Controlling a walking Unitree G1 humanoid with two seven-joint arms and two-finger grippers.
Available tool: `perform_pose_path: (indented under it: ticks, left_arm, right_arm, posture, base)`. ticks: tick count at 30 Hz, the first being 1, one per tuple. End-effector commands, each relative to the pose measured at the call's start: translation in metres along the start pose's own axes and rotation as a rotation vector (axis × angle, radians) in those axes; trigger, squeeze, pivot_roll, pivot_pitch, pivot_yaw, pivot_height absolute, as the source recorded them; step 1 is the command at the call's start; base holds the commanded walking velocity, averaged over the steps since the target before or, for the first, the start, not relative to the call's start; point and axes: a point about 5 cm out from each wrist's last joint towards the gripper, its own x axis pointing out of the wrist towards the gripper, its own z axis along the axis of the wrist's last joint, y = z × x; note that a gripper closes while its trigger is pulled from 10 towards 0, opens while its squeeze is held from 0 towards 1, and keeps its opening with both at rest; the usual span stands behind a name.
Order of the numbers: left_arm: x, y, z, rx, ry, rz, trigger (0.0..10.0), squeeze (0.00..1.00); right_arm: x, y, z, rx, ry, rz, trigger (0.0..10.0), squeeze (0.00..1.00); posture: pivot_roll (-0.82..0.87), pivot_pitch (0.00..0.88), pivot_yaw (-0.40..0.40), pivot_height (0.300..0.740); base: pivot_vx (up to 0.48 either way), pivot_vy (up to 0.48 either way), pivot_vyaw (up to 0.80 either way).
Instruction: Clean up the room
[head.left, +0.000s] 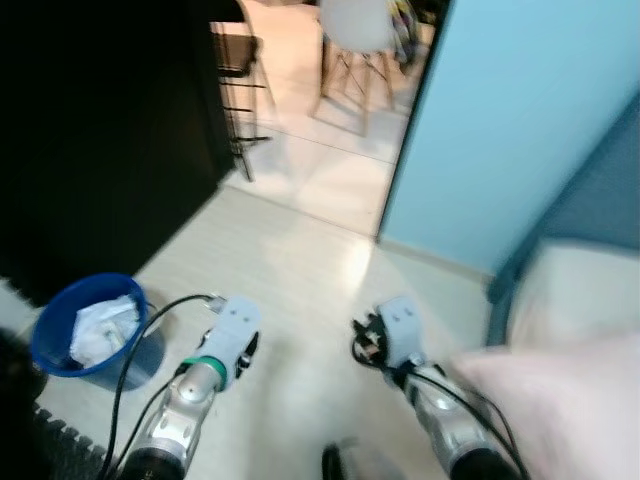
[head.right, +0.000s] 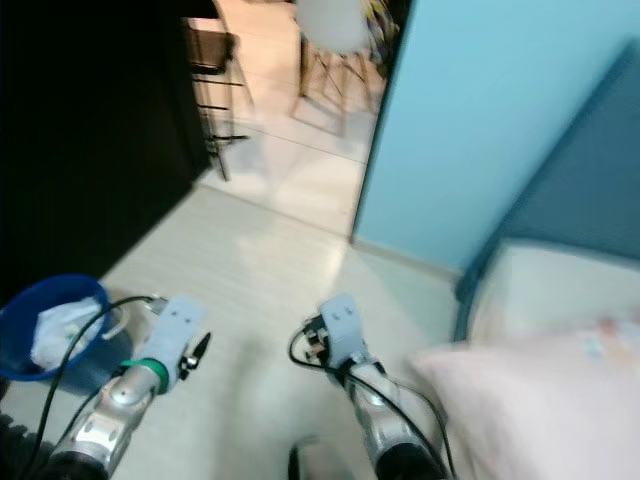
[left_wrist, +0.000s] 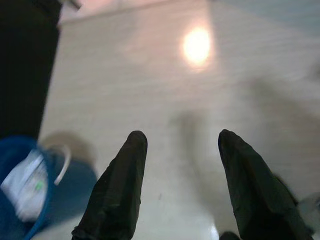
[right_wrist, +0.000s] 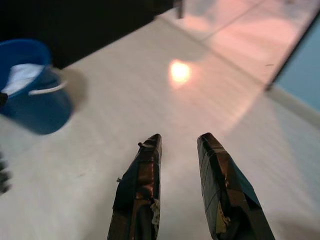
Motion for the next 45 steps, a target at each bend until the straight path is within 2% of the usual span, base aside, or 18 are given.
perform_pose_path:
  ticks: [1,12,14,21,28,45]
  left_arm:
    - [-0.001,-0.001,-0.005,-0.010,0.009,0.009,10.0,0.00]
    - [0.003,-0.011,0.000,-0.014,-0.034,-0.029,10.0,0.00]
    - [0.004,-0.013,0.000,-0.033,-0.041,-0.041,10.0,0.00]
    - [0.003,-0.016,-0.001,-0.064,-0.046,-0.052,10.0,0.00]
    - [0.005,-0.018,0.006,-0.076,-0.075,-0.061,10.0,0.00]
    - [0.007,-0.022,0.041,-0.142,-0.217,-0.107,10.0,0.00]
  right_arm:
    - [-0.002,0.001,-0.005,0.010,0.020,0.002,10.0,0.00]
    - [-0.003,-0.006,-0.010,0.003,0.038,-0.023,10.0,0.00]
    - [-0.008,-0.012,-0.018,0.007,0.074,-0.053,10.0,0.00]
    - [-0.012,-0.016,-0.023,0.016,0.087,-0.069,10.0,0.00]
    - [-0.008,-0.017,-0.016,0.022,0.055,-0.077,10.0,0.00]
    - [-0.004,-0.024,0.001,0.015,-0.037,-0.105,10.0,0.00]
  posture:
    - [-0.02,0.000,0.039,0.740]
    - [-0.03,0.000,0.029,0.740]
    - [-0.03,0.000,0.027,0.740]
    - [-0.04,0.000,0.025,0.740]
    - [-0.04,0.000,0.026,0.740]
    - [-0.04,0.000,0.023,0.740]
  base:
    - [0.000,0.000,-0.80]
    - [0.000,0.000,-0.79]
    - [0.000,0.000,-0.79]
    - [0.000,0.000,-0.80]
    - [0.000,0.000,-0.80]
    - [0.000,0.000,-0.80]
